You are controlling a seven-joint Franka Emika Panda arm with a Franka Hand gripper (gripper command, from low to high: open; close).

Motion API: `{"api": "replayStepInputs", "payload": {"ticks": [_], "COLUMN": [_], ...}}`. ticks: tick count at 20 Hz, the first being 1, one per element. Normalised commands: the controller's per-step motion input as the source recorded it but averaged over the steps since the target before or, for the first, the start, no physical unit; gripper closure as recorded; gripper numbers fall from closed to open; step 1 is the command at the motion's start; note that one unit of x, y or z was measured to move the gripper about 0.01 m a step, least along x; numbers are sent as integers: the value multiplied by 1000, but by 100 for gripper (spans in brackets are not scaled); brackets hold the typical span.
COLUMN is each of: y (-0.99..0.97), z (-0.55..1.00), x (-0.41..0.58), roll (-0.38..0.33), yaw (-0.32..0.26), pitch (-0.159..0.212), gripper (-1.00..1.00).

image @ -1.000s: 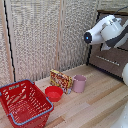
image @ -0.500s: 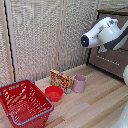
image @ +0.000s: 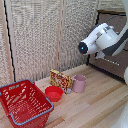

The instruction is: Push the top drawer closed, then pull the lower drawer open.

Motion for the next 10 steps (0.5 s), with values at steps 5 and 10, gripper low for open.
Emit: {"api": "replayStepInputs", "payload": {"ticks": [5,10], "y": [-35,-137], "z": [-425,-491], "x": [251,313], "roll": [44,5], "yaw": [39,40], "pitch": [0,0], "gripper": [-100,-100]}}
